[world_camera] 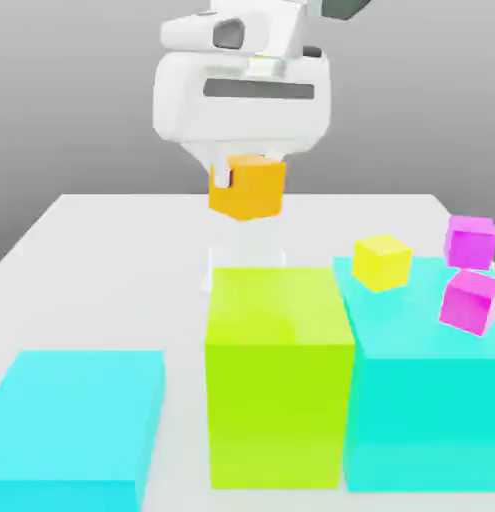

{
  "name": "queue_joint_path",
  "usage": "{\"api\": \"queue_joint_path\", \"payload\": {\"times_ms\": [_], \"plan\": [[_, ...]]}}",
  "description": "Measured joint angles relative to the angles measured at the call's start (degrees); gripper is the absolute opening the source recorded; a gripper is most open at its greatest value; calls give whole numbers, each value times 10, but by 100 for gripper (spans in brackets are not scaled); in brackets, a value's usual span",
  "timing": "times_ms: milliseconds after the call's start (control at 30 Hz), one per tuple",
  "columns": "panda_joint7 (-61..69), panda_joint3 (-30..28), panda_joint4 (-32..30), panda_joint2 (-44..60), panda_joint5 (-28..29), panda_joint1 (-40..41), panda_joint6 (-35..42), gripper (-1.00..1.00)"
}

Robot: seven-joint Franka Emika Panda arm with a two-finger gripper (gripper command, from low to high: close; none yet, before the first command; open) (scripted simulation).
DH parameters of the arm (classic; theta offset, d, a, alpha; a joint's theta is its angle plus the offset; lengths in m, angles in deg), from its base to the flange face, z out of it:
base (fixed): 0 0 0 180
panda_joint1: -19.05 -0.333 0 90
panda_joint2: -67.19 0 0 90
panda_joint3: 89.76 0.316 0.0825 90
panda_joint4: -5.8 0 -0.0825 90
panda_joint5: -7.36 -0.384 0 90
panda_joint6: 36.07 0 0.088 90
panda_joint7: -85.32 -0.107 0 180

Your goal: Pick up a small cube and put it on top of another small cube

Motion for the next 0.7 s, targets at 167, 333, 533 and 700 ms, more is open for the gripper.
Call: {"api": "queue_joint_path", "payload": {"times_ms": [167, 333, 533, 700], "plan": [[56, 48, 22, 10, -36, -87, 28, -100], [115, 96, 42, 34, -77, -175, 44, -100], [162, 143, 23, 81, -117, -243, -2, -100], [163, 152, -3, 98, -120, -244, -45, 100]]}}
